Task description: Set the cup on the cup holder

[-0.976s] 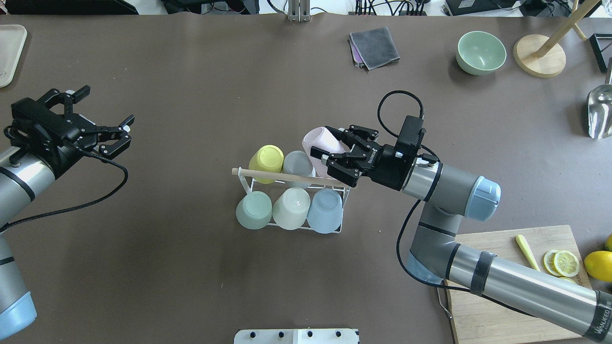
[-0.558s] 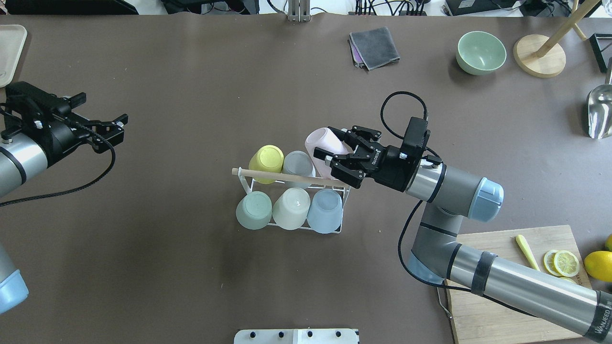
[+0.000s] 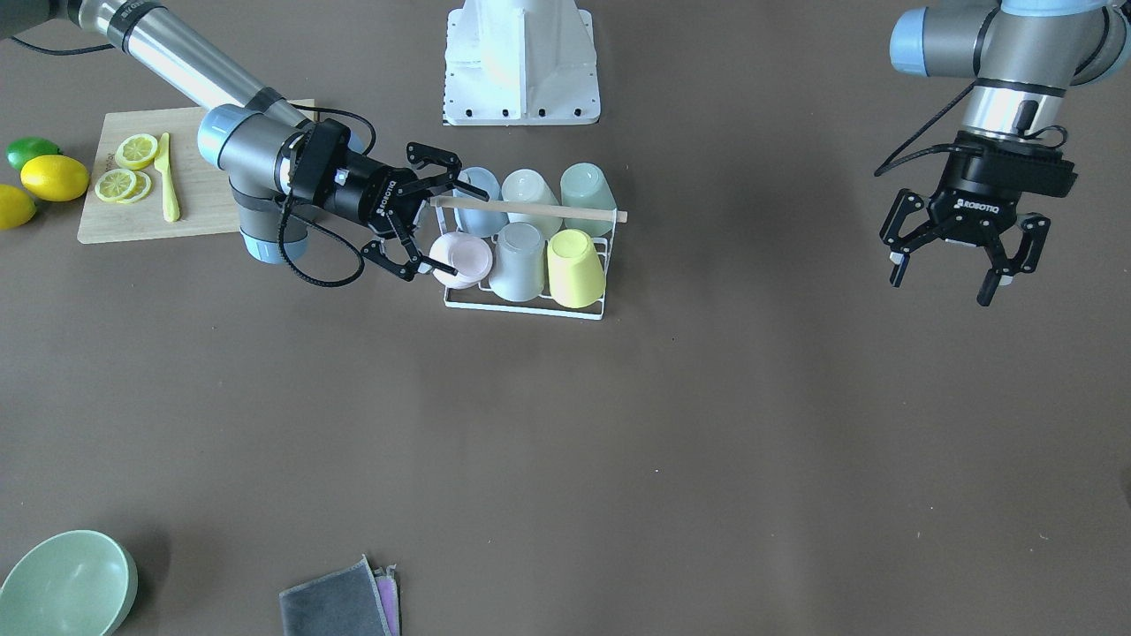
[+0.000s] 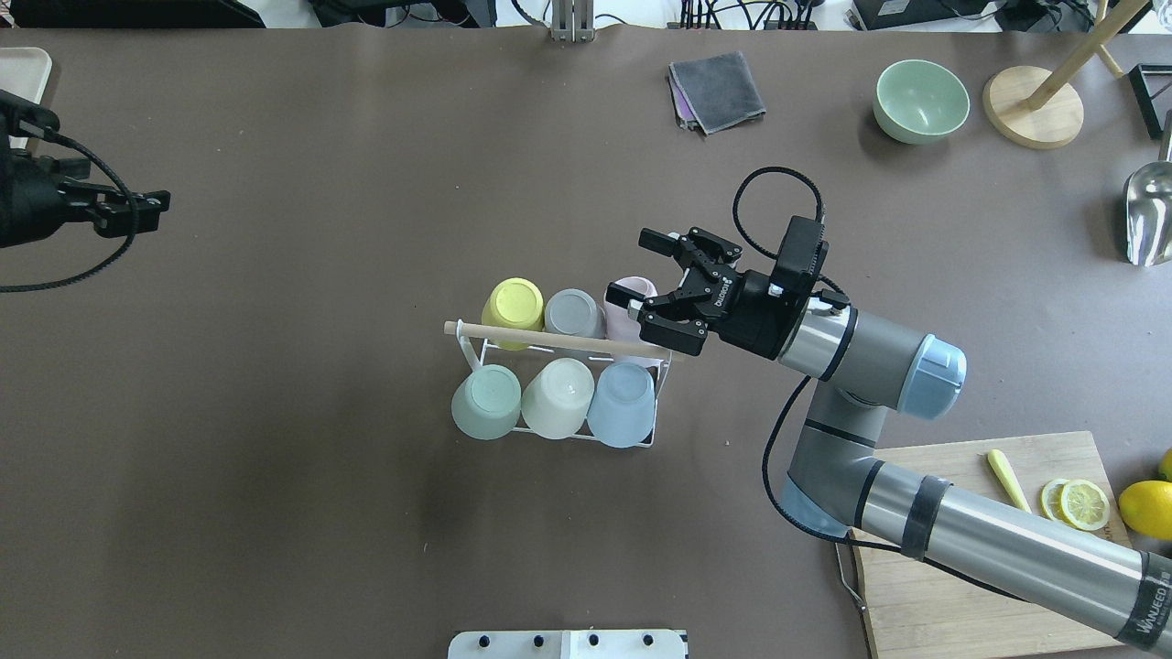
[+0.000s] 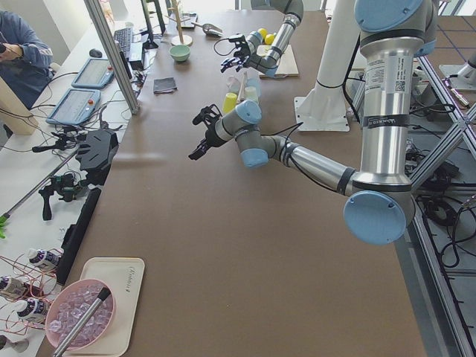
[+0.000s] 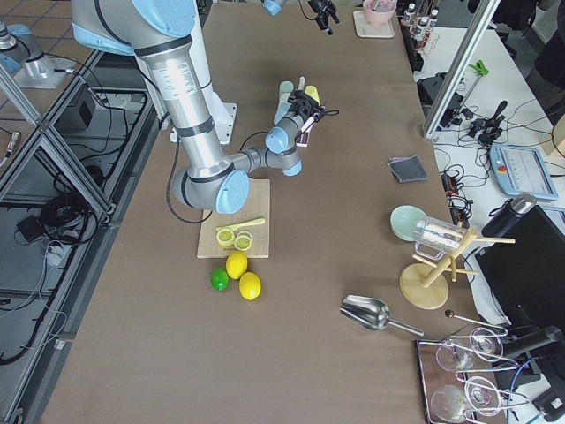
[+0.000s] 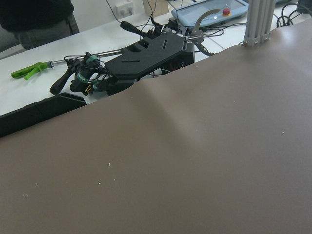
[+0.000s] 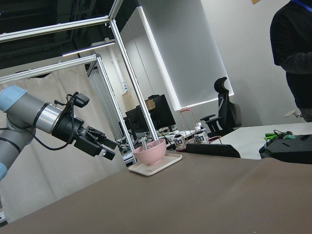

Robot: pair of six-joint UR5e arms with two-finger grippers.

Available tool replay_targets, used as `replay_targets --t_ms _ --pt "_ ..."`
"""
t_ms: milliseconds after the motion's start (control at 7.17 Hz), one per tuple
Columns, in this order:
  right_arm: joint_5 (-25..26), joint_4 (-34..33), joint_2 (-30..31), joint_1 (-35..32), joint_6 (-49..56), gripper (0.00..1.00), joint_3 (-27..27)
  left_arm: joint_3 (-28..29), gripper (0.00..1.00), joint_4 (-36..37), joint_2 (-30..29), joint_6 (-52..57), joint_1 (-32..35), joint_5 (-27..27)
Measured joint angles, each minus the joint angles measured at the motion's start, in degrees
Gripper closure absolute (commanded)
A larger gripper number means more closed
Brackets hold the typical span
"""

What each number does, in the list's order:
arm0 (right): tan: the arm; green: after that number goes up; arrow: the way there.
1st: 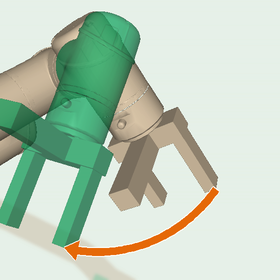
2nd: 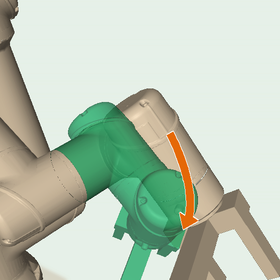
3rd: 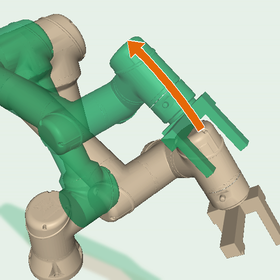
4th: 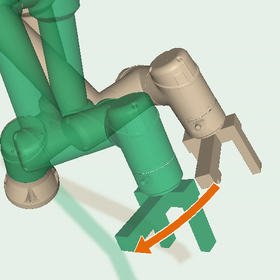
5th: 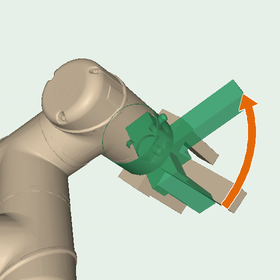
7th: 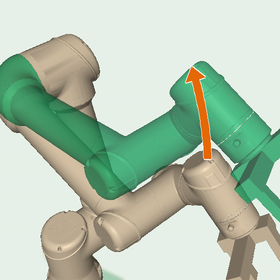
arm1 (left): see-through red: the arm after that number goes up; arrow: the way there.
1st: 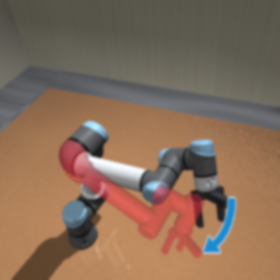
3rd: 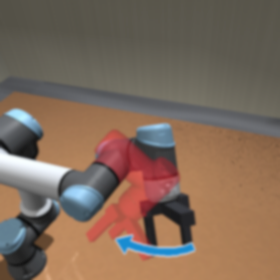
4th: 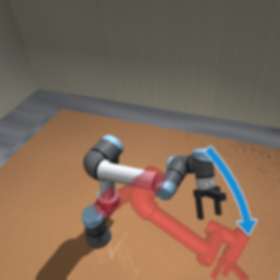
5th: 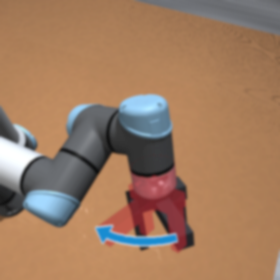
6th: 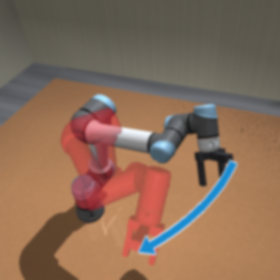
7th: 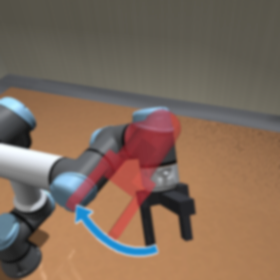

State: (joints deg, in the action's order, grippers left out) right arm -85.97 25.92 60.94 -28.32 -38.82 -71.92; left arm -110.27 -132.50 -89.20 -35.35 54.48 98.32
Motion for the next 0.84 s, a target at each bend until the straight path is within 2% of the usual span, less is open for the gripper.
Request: replay_targets --t_ms 279,558,837 --pt "-0.27 -3.46 -0.22 -4.01 0.01 0.00 -0.24 -0.02 0.02 9.77 -1.95 0.21 8.47 11.21" --pt "-0.37 -17.01 -0.60 -10.49 -0.38 0.00 -1.26 0.16 0.02 19.72 -3.37 0.24 16.39 20.54" --pt "-0.19 -30.13 -0.61 -14.05 -0.83 0.00 -3.43 0.32 0.02 31.76 -3.71 0.48 25.10 28.80"
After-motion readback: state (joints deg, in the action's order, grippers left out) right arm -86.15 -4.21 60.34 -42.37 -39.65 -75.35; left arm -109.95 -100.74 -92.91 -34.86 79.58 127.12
